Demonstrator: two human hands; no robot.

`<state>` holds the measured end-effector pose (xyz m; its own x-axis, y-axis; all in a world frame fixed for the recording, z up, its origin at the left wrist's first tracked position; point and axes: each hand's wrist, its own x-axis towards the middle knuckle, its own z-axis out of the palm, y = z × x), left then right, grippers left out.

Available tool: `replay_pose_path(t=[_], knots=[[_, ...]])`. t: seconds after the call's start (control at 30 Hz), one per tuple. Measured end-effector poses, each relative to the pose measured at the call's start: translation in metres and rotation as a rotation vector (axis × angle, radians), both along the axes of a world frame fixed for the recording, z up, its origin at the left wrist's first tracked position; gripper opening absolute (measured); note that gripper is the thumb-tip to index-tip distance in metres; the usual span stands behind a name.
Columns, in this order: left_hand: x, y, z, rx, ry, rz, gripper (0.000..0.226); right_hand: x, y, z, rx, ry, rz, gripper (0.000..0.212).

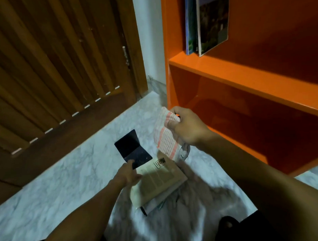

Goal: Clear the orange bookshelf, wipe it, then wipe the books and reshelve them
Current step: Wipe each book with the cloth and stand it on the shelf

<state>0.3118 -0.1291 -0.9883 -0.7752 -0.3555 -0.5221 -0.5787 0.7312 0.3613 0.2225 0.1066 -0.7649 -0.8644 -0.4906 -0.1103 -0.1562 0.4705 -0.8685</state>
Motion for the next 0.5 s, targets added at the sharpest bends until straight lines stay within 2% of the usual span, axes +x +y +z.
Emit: replay_pose_path(t=[0.2,0.37,0.5], knots=[[-0.004,0.003,-0.048,-0.147,-0.168,-0.05,0.111,-0.007,-0.003,-0.002,0.064,0.093,0.021,0.01],[-0.013,0.015,-0.039,-0.333,-0.216,-0.135,0.088,-0.01,-0.001,-0.003,0.07,0.125,0.031,0.008],[-0.011,0.02,-0.04,-0.434,-0.185,-0.151,0.072,-0.01,0.002,-0.002,0.055,0.142,0.04,0.009]])
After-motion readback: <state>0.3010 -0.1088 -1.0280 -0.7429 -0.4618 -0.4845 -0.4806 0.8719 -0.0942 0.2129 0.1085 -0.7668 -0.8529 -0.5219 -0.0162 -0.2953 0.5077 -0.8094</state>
